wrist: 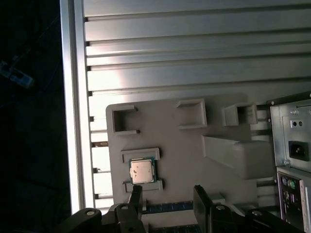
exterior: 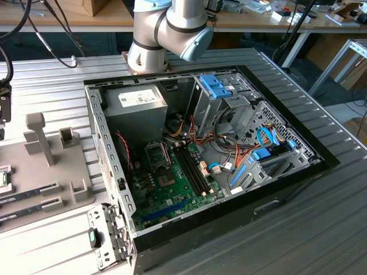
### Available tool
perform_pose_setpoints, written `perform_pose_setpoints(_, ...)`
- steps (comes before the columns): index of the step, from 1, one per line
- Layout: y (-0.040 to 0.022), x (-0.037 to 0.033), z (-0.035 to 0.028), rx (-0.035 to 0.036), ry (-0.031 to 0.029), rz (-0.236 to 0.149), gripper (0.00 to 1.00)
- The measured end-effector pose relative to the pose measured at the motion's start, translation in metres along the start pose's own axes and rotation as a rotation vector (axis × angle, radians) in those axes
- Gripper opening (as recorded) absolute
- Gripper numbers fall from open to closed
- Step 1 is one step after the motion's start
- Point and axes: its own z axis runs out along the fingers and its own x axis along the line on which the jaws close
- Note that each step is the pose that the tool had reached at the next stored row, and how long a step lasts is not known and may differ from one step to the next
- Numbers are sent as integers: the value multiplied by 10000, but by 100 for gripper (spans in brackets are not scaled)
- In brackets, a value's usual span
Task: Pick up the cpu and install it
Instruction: 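Pick up the cpu and move it towards the insertion slot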
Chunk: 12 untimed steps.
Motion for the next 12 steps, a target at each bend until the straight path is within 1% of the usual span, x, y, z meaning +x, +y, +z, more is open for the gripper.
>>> perform_pose_setpoints(6, -2, 1, 52, 1, 1, 0, 54)
perform_pose_setpoints(12, -3, 2, 83, 1, 0, 0, 54)
